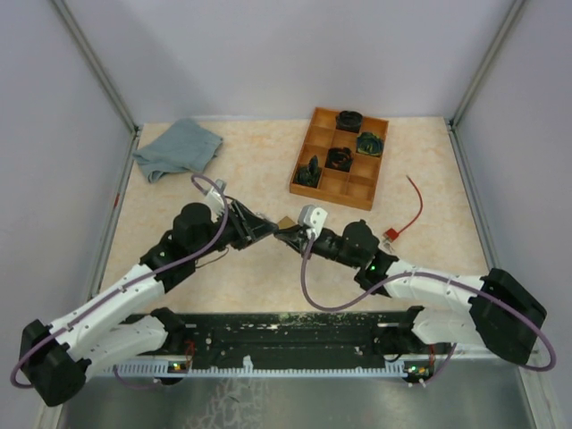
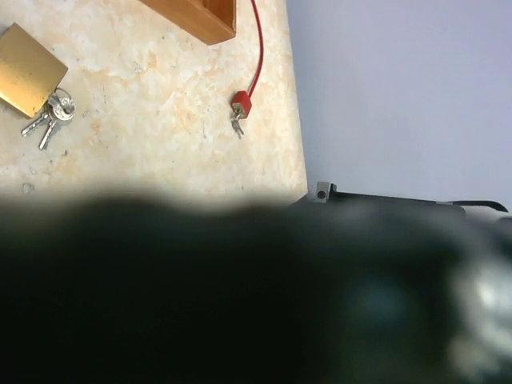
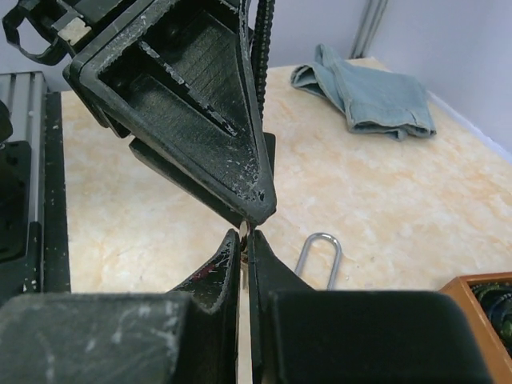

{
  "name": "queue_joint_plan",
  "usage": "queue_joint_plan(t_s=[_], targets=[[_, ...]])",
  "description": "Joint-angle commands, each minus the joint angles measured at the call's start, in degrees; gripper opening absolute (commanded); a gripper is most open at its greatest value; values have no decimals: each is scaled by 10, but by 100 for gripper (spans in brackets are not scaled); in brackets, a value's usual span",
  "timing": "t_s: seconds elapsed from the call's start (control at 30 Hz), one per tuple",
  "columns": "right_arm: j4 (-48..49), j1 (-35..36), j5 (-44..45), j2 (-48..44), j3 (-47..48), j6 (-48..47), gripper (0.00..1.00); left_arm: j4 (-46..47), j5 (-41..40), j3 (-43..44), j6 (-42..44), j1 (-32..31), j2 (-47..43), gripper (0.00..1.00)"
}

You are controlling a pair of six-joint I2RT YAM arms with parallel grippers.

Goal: Unlock with the key

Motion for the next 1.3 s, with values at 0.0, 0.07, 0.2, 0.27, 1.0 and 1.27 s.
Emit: queue_joint_plan(t_s=[0.0, 0.07, 0.2, 0.27, 1.0, 1.27], targets=[[68, -14, -24, -20, 69, 9, 0, 27, 87, 2, -27, -26, 5, 0], [149, -57, -105, 0, 72, 125, 0, 40, 96, -2, -28, -30, 9, 0], [283, -88, -168, 39, 80, 273, 0, 61, 108, -7, -32, -39, 15, 0], [239, -80, -164, 43, 99, 233, 0, 61, 108, -8, -32, -43, 16, 0], [-18, -19, -36, -80, 31, 48, 36, -39, -36, 40, 31, -39, -32, 0], [-5, -19, -59, -91, -10, 36, 40, -30, -31, 46, 28, -36, -25, 0]])
